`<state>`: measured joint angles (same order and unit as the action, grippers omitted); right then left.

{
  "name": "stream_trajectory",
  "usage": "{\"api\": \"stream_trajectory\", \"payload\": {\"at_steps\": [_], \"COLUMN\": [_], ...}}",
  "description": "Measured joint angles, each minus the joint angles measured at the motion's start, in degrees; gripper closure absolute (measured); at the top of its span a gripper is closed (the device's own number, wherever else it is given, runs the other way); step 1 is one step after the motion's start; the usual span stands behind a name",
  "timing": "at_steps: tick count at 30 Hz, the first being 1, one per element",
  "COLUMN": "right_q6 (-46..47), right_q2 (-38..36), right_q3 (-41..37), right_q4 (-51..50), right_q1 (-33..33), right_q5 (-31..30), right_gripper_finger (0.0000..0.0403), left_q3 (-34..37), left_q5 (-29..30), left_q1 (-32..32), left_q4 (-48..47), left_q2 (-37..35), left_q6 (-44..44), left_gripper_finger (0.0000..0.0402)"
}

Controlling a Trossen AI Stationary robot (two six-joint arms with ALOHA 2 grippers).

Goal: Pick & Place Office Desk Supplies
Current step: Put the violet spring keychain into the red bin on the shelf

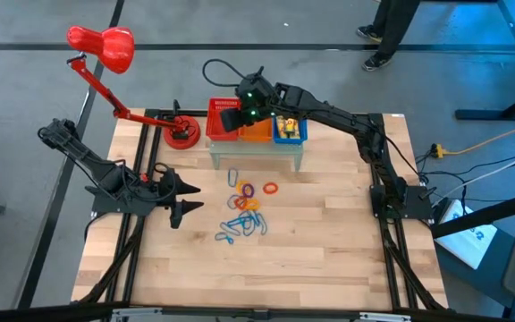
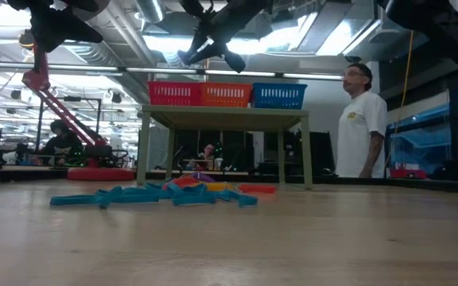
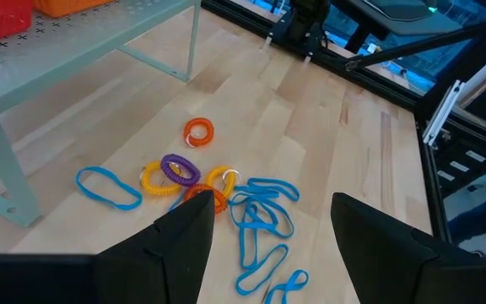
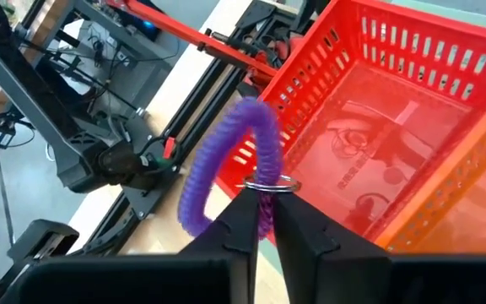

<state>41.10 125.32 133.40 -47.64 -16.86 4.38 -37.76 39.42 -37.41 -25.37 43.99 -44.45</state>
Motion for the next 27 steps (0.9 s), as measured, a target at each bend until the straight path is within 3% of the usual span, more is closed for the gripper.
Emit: {"api": "stream_trajectory", "payload": {"at_steps": [7, 18, 23, 27], "right_q6": [0.0, -1.3, -4.5, -4.4], "right_q2": [0.0, -1.5, -5.9, -7.2], "right_q3": [0.0, -0.1, 0.0, 0.0], "right_q4": [-0.2, -0.4, -1.2, -8.0], "right_q1": [0.0, 0.9, 6.1, 11.7], "right_q5": [-4.2, -6.6, -7.8, -10.1], "right_gripper_finger": [0.0325, 0.0321, 0.0321, 0.0321], "left_q3": [0.0, 0.0, 0.0, 0.0], "left_q5": [0.0, -0.4, -1.0, -1.6], "left_q1": [0.0, 0.0, 0.0, 0.0], "left_q4": [0.9, 1.3, 1.3, 0.9], "left_q2": [0.0, 0.0, 0.0, 0.0], "left_q6": [0.0, 0.1, 1.3, 2.7], "left_gripper_finger": [0.0166, 0.0166, 0.0166, 0.0166]}}
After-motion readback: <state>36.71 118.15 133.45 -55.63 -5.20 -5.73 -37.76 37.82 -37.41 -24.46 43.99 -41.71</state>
